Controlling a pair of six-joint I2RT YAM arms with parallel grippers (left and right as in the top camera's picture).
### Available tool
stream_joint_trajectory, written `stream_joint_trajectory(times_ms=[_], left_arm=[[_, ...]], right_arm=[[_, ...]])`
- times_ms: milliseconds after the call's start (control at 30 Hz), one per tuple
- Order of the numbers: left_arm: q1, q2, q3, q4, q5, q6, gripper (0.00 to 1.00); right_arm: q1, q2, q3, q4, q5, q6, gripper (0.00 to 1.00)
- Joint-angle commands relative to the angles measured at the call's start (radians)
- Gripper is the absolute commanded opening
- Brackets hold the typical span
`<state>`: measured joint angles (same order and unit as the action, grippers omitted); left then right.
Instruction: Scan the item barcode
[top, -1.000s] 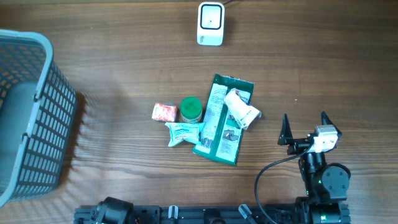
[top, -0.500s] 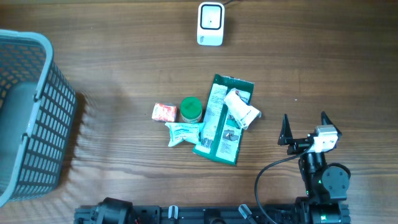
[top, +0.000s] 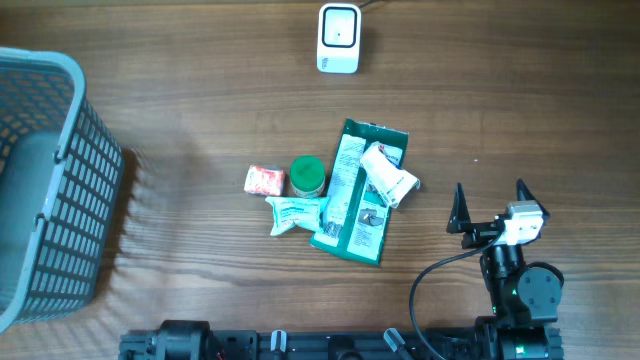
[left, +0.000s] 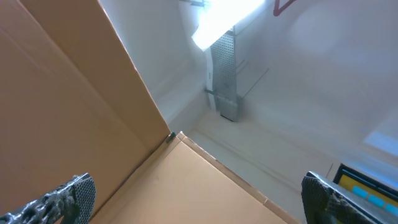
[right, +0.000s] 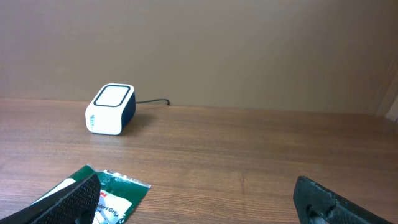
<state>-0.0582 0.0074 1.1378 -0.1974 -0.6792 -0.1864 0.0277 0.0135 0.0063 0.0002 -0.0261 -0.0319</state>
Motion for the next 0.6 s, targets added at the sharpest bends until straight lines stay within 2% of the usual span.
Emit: stream_joint_trajectory(times_ms=[0,67,167,267,367,433,567], left_arm=[[0.01,-0.002,-0.006,-0.058,-0.046,-0.005,1.0],[0.003,-0.001,-0.006,-0.179,-0.055,-0.018,1.0],[-0.014,-0.001,-0.021,-0.455,-0.054,-0.239,1.0],[-0.034,-0.001,-0.111,-0.622,-0.051,-0.496,1.0],[-0.041,-0.001,-0.268,-0.613,-0.051,-0.634,1.0],[-0.041,-0.001,-0.404,-0.55,-0.047,-0.697,1.0],[-0.041,-0.001,-0.577,-0.427,-0.016,-0.72,1.0]], right_arm=[[0.0,-0.006,-0.001,0.002,-0.012,-0.013,1.0],[0.0,-0.006,-0.001,0.003,-0.012,-0.014,1.0],[0.0,-0.006,-0.001,0.003,-0.012,-0.014,1.0],[0.0,-0.006,-0.001,0.003,-0.012,-0.013,1.0],[0.0,-0.006,-0.001,0.002,-0.012,-0.013,1.0],[0.0,-0.006,-0.001,0.003,-0.012,-0.014,1.0],[0.0,-0.006,-0.001,0.003,-0.012,-0.013,1.0]])
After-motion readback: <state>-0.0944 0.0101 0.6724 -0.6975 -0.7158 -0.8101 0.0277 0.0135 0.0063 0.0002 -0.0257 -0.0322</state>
